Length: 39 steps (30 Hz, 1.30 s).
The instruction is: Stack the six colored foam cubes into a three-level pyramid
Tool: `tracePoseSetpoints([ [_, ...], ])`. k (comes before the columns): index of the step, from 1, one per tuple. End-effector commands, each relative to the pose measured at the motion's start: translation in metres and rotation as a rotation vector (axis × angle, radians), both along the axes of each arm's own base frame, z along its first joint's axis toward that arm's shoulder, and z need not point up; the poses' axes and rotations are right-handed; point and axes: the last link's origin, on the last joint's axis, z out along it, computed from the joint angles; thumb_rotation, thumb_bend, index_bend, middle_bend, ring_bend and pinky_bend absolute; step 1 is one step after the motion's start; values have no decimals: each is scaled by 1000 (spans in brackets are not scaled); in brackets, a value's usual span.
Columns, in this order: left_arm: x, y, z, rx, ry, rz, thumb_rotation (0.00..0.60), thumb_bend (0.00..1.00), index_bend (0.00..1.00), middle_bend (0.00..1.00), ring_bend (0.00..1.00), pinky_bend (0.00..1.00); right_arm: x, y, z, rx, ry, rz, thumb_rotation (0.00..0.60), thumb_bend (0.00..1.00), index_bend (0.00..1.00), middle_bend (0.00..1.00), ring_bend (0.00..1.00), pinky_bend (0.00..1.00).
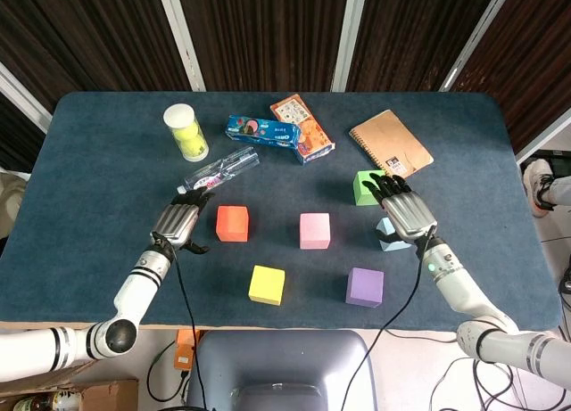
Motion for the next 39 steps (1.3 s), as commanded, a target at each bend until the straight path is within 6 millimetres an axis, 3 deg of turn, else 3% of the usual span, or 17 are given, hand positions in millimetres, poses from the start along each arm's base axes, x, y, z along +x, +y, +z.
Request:
tracePoseSetpoints([
  [1, -2, -3, -1, -1, 5, -3, 600, 143, 132, 0, 0, 109, 3, 5, 0, 5, 9, -1, 600, 189, 0, 0, 0, 0],
  [8, -2, -3, -9, -3, 3, -9, 600, 129, 132, 0, 0, 109, -3, 21, 9, 8, 28, -10, 600, 189, 0, 0, 0, 0],
  [21, -9, 19, -36, -28, -47, 51, 600, 145, 188, 0, 0, 109, -35, 68, 48, -4, -18, 13, 600, 189, 0, 0, 0, 0],
  [28, -7, 27, -51, -40, -50, 60, 589, 152, 188, 0, 0, 109, -47, 73, 52, 9, -10, -9, 600, 189, 0, 0, 0, 0],
  [33, -1, 33, -58, -49, -104, 75, 545, 166, 204, 0, 0, 110, -55, 73, 55, 15, 1, -35, 600, 188, 0, 0, 0, 0],
  [39, -1, 39, -63, -51, -111, 79, 522, 178, 297, 0, 0, 109, -61, 73, 60, 13, -5, -53, 600, 189, 0, 0, 0, 0],
])
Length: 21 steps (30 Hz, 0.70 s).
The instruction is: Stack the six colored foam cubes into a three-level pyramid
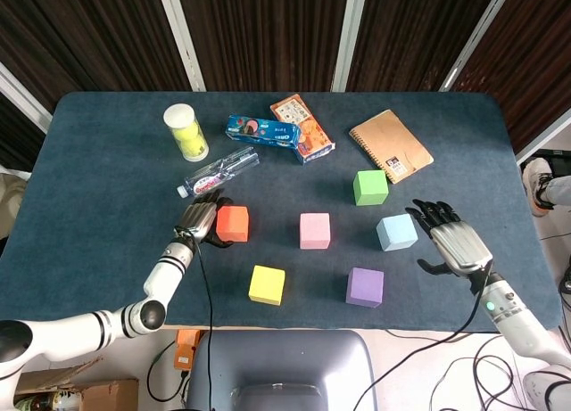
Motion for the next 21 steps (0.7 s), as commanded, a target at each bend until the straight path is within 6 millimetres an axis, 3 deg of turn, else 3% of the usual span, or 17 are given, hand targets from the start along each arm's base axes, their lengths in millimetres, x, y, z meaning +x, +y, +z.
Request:
tracePoseSetpoints([
  [1, 0, 4, -6, 1, 2, 1, 521, 184, 313, 0, 0, 109, -4, 1, 2, 3, 4, -8, 600, 189, 0, 0, 0, 0],
  [10, 3, 9, -5, 36, -23, -9, 536, 255, 483, 11, 0, 109, -10, 2, 6, 15, 11, -30, 600, 189, 0, 0, 0, 0],
  [14, 10, 5, 0, 40, -62, -21, 574, 268, 512, 21, 0, 109, -10, 3, 6, 19, 15, -28, 600, 189, 0, 0, 0, 0],
  [21, 20, -5, 0, 18, -115, -19, 580, 276, 524, 22, 0, 109, -7, 4, 6, 19, 12, -22, 600, 189, 0, 0, 0, 0],
])
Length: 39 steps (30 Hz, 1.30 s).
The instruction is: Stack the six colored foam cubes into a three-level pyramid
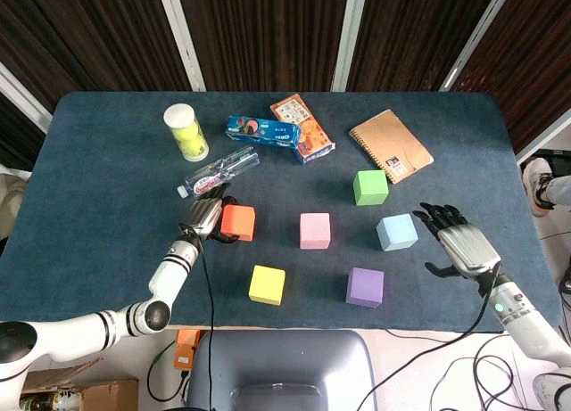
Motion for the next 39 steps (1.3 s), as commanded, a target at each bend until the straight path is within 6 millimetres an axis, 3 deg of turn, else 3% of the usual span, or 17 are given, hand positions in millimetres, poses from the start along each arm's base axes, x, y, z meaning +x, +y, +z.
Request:
tracePoseSetpoints([
  [1, 11, -10, -1, -24, -53, 10, 578, 277, 526, 22, 0, 109, 2, 1, 0, 0, -4, 4, 600, 189, 0, 0, 0, 0],
  [7, 47, -31, -29, -44, -27, 38, 580, 276, 530, 23, 0, 110, 1, 5, 2, 16, -15, 0, 600, 189, 0, 0, 0, 0],
  [12, 64, -33, -39, -26, -28, 75, 564, 276, 530, 23, 0, 109, -1, 7, 7, 18, -27, -5, 600, 189, 0, 0, 0, 0],
  [20, 70, -24, -51, -16, -94, 154, 521, 270, 530, 27, 0, 113, -8, 8, 10, 22, -29, -28, 600, 189, 0, 0, 0, 0],
  [39, 80, -15, -68, -22, -137, 88, 517, 265, 530, 27, 0, 113, -14, 4, 18, 15, -17, -71, 600, 189, 0, 0, 0, 0],
])
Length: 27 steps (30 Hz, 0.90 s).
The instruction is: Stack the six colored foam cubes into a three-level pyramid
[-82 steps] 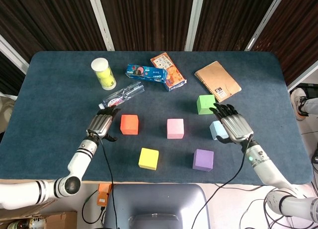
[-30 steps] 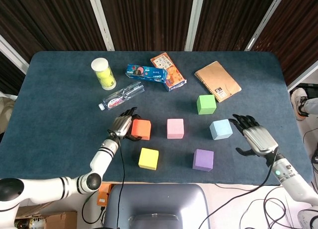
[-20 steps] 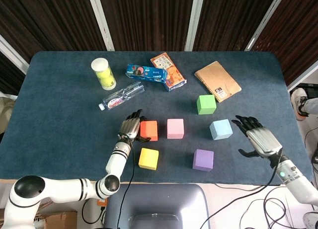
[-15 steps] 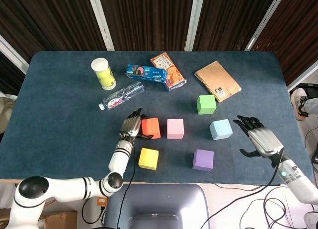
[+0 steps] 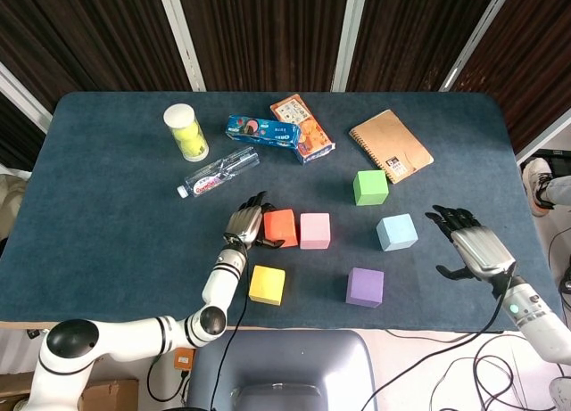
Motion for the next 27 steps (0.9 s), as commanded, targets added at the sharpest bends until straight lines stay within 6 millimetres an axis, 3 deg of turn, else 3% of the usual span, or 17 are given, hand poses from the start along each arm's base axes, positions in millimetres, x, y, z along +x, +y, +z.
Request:
tracePoseSetpoints([
  [1, 4, -1, -3, -2, -10, -18, 517, 265, 530, 27, 0, 113, -1, -1, 1, -3, 1, -5, 600, 189, 0, 0, 0, 0],
  [15, 7, -2, -12, -5, 15, -48, 518, 262, 530, 28, 0, 113, -5, -2, 7, -7, -1, -25, 600, 189, 0, 0, 0, 0],
  [18, 6, -2, -13, -8, 16, -46, 498, 261, 530, 34, 0, 113, -5, -2, 9, -14, -3, -25, 600, 189, 0, 0, 0, 0],
  [20, 6, -4, -14, -16, 21, -50, 455, 255, 520, 35, 0, 113, -6, -1, 10, -16, -3, -25, 600, 189, 0, 0, 0, 0],
  [27, 4, -5, -17, -37, 48, -59, 386, 164, 314, 35, 0, 113, -6, -1, 11, -15, 1, -25, 600, 189, 0, 0, 0, 0],
])
